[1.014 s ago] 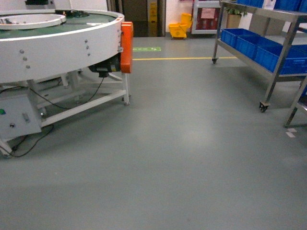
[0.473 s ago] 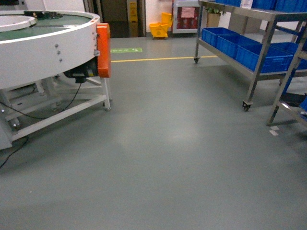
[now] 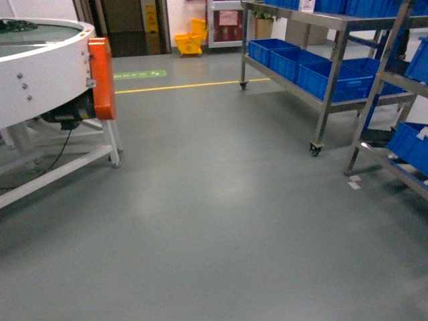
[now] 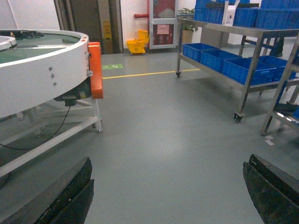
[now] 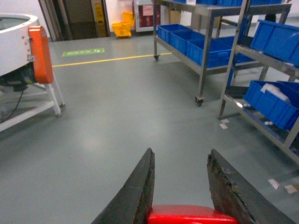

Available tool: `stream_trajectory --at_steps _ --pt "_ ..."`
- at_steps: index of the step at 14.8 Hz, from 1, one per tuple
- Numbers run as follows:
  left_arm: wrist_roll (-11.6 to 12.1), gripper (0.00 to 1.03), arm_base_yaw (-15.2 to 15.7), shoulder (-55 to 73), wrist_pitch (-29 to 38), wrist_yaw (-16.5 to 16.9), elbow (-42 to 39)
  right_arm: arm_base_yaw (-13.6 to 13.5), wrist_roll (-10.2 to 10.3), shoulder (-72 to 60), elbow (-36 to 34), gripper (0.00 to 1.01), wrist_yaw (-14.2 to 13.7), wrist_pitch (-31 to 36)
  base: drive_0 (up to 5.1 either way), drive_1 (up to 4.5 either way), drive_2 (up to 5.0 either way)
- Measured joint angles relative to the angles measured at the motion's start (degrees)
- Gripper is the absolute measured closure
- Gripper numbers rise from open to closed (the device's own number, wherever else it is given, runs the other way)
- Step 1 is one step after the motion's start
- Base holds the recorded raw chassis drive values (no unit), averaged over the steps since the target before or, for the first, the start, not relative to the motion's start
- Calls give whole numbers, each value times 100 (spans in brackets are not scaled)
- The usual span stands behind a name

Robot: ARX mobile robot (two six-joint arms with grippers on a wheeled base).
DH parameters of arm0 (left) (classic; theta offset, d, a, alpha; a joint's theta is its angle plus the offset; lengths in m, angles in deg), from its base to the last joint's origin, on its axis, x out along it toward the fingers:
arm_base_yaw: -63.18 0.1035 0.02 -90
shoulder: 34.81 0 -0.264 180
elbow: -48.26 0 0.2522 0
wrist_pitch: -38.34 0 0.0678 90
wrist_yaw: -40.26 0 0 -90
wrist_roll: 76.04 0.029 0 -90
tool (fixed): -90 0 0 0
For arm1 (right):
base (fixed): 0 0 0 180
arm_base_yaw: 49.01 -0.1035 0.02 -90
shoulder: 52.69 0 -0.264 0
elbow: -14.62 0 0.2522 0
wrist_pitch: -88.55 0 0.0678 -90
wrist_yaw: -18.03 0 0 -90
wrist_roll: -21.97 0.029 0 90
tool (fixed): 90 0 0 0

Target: Pick red block from blue box to shelf

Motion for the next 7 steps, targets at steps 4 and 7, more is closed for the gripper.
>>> stream_trajectory --at_steps 4,7 --pt "0 5 0 2 -15 7 0 0 0 -2 2 73 -2 -13 -165 253 -584" --pt "0 5 0 0 7 0 0 0 0 0 2 73 -4 -7 -163 255 -581"
